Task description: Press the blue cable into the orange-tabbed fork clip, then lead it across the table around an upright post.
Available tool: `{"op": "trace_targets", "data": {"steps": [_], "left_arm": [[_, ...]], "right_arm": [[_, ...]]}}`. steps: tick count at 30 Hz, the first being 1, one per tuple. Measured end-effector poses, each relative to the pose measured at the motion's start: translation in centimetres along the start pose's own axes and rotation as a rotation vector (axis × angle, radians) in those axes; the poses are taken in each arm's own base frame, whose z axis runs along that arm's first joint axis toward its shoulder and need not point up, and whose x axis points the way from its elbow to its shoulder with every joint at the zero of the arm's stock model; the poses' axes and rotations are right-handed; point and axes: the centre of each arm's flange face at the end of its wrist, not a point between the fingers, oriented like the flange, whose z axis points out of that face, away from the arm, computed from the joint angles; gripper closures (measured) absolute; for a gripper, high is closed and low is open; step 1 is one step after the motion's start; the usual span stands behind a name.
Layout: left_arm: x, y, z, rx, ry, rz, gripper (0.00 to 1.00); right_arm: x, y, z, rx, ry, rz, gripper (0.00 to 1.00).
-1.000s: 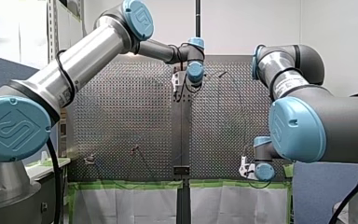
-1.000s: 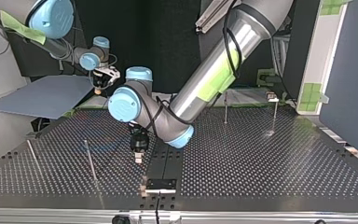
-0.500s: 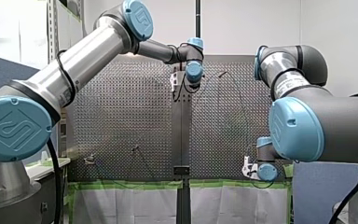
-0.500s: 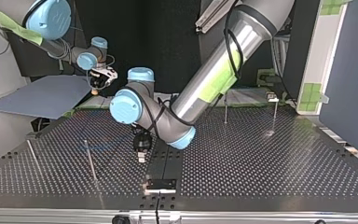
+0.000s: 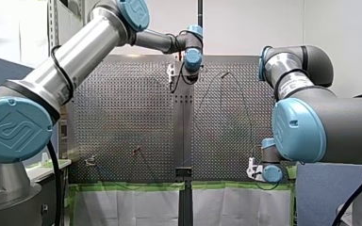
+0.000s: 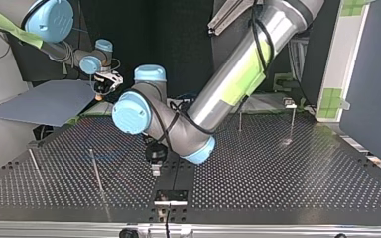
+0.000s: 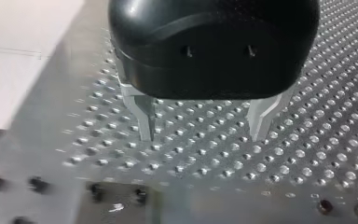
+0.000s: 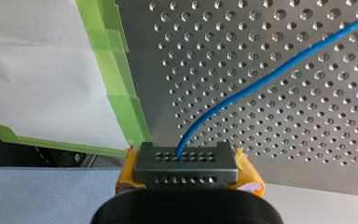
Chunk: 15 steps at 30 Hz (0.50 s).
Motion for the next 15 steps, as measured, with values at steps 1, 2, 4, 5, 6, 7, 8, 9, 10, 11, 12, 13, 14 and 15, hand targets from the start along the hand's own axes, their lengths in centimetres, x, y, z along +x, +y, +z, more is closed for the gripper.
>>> {"op": "trace_targets", "data": {"steps": [1, 2, 4, 5, 6, 7, 8, 9, 10, 11, 12, 13, 14, 15], "left_arm": [[-0.3, 0.2, -0.4, -0.008, 0.004, 0.006, 0.02], [-0.7, 0.5, -0.9, -0.017, 0.007, 0.016, 0.02], [-1.2, 0.9, -1.5, -0.023, 0.004, 0.028, 0.02], [-1.6, 1.1, -1.8, -0.02, -0.001, 0.035, 0.02], [-1.8, 1.2, -2.1, -0.015, -0.006, 0.04, 0.02], [-2.1, 1.2, -2.3, -0.009, -0.011, 0.044, 0.02], [-2.4, 1.3, -2.7, -0.001, -0.016, 0.052, 0.02], [-2.6, 1.4, -3.0, 0.005, -0.017, 0.06, 0.02], [-2.8, 1.5, -3.4, 0.012, -0.016, 0.07, 0.02], [-3.0, 1.6, -3.9, 0.022, -0.011, 0.083, 0.02], [-3.1, 1.6, -4.3, 0.031, -0.006, 0.089, 0.02], [-3.3, 1.7, -4.7, 0.04, -0.002, 0.093, 0.02], [-3.7, 1.7, -5.3, 0.053, 0.0, 0.093, 0.02], [-4.2, 1.7, -5.7, 0.063, 0.0, 0.089, 0.02]], "right_arm": [[0.0, 0.0, 0.0, 0.0, 0.0, 0.0, 1.0], [0.0, 0.0, 0.0, 0.0, 0.0, 0.0, 1.0], [0.0, 0.1, 0.0, 0.001, 0.0, 0.0, 1.0], [0.0, 0.1, 0.0, 0.001, 0.0, 0.0, 1.0], [0.0, 0.1, 0.0, 0.001, 0.0, 0.0, 1.0], [0.0, 0.1, 0.0, 0.001, -0.001, 0.0, 1.0], [0.0, 0.1, 0.0, 0.001, -0.001, 0.0, 1.0], [0.0, 0.1, 0.0, 0.001, -0.001, 0.0, 1.0], [0.0, 0.1, 0.0, 0.001, -0.001, 0.0, 1.0], [0.0, 0.1, 0.0, 0.001, -0.001, 0.0, 1.0], [0.0, 0.1, 0.0, 0.001, -0.001, 0.0, 1.0], [0.0, 0.1, 0.0, 0.001, -0.001, 0.0, 1.0], [0.0, 0.1, 0.0, 0.001, -0.001, 0.0, 1.0], [0.0, 0.1, 0.0, 0.002, -0.001, 0.0, 1.0]]}}
